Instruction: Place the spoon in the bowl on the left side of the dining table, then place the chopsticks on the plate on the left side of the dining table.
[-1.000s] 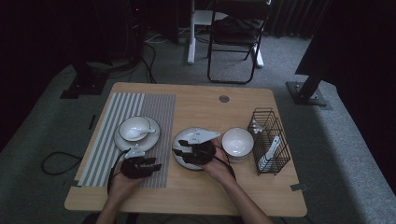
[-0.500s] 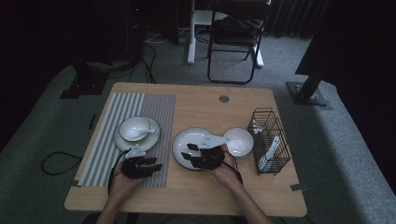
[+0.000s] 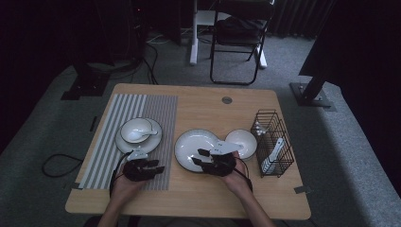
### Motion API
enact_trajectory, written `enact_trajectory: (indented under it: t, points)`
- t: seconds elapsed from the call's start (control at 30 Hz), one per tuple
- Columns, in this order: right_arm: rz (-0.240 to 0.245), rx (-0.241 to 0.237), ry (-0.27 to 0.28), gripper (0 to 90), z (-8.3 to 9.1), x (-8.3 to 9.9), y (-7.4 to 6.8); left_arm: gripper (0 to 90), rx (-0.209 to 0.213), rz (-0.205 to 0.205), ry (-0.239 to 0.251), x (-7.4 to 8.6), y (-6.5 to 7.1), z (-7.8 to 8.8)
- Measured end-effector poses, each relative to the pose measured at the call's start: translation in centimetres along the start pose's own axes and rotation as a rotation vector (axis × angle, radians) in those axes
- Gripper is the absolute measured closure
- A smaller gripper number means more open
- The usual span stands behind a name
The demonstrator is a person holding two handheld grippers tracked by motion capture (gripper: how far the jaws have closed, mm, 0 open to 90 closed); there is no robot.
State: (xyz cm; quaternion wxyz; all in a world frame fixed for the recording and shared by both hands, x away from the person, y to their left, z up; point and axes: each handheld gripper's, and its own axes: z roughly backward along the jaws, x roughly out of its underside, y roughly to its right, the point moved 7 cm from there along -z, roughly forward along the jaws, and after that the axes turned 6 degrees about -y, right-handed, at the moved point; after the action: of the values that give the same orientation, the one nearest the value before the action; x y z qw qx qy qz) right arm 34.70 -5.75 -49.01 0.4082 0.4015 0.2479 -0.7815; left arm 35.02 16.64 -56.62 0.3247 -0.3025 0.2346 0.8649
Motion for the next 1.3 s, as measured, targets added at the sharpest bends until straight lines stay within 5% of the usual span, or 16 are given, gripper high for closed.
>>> enact_trajectory:
  t: [0.33,0.7,1.3]
  points:
    - [-0.034,0.034,-0.014,56.9,1.5,2.3,0.5,56.2,0.003,-0.028,0.026,-1.1,0.5,0.7]
    - [-0.068,0.019,-0.031,55.5,2.7,4.5,0.6,55.2,0.033,-0.029,0.05,-2.5,1.1,1.3]
    - [-0.057,0.022,-0.083,52.6,3.8,7.1,0.8,55.2,0.056,-0.15,0.067,-7.5,2.8,0.7]
